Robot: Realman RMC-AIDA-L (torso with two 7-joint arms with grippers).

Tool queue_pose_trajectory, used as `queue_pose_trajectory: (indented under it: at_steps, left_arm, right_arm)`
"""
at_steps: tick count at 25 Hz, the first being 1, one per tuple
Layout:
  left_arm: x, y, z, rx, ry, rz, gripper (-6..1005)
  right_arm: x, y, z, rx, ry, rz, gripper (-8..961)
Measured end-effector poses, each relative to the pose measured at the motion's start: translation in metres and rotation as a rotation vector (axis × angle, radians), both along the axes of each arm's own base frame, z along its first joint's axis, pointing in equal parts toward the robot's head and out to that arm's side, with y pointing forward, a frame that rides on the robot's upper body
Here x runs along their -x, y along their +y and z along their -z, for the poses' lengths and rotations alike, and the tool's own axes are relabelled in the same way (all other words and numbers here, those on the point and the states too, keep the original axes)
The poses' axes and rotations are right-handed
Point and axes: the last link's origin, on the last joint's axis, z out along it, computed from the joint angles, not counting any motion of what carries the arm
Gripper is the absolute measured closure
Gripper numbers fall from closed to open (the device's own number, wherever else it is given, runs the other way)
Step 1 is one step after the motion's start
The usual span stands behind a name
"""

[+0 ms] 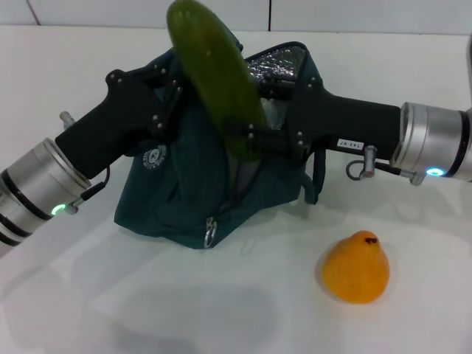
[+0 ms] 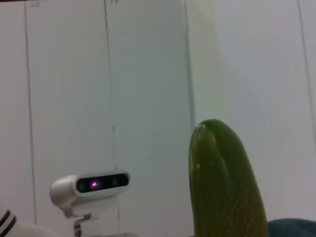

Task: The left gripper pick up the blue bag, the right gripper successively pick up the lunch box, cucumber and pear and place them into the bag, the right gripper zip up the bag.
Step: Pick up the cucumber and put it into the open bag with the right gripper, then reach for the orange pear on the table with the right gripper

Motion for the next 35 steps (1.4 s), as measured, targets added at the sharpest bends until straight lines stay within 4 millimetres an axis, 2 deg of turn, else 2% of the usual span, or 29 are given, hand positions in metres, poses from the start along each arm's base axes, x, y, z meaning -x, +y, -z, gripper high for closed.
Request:
queue_pose_trajectory:
  at_steps: [11, 17, 21, 25, 29, 35]
  left_arm:
    - [0.001, -0.001, 0.000, 0.001, 0.000, -0.007, 950]
    - [0.002, -0.001, -0.001, -0.006, -0.004, -0.013, 949]
    - [0.004, -0.001, -0.002, -0.013, -0.005, -0.021, 949]
    - [0.005, -0.001, -0.003, -0.018, -0.005, -0.025, 948]
    - [0.007, -0.003, -0.004, -0.022, -0.007, -0.034, 948]
    - [0.009, -0.001, -0.005, -0.028, 0.003, -0.043, 947]
  right_arm:
    - [-0.004, 0.007, -0.002, -0.048, -0.001, 0.049, 271]
    - [-0.010, 0.012, -0.015, -0.119, 0.058, 0.085, 97]
    - [-0.031, 0.007, -0.037, -0.270, 0.110, 0.097, 105]
    - [-0.058, -0.013, -0.060, -0.371, 0.145, 0.085, 107]
    - [-0.077, -0.031, -0.079, -0.322, 0.099, 0.010, 110]
    - [-0.110, -0.041, -0.104, -0.140, -0.069, 0.006, 138]
